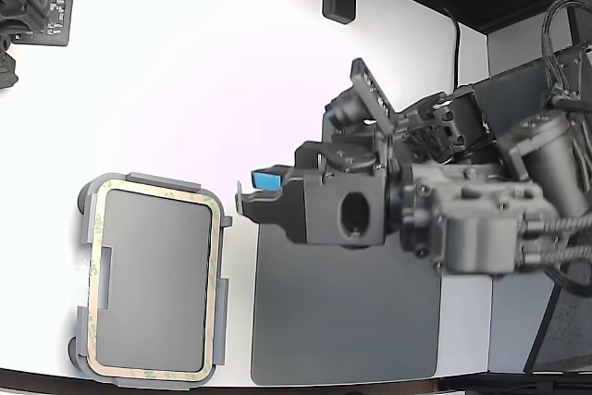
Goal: Move top rectangular frame to the holder.
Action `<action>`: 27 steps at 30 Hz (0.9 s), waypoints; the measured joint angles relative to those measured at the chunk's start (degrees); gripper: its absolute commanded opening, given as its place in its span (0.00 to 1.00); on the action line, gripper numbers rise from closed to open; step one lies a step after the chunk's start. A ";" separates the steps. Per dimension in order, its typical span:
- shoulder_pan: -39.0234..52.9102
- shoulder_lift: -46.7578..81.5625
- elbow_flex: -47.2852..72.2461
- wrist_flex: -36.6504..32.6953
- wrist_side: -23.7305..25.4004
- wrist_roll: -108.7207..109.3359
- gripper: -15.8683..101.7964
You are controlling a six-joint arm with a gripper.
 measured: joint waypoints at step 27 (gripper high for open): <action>-30.94 41.40 34.28 -2.64 -20.21 -64.34 0.98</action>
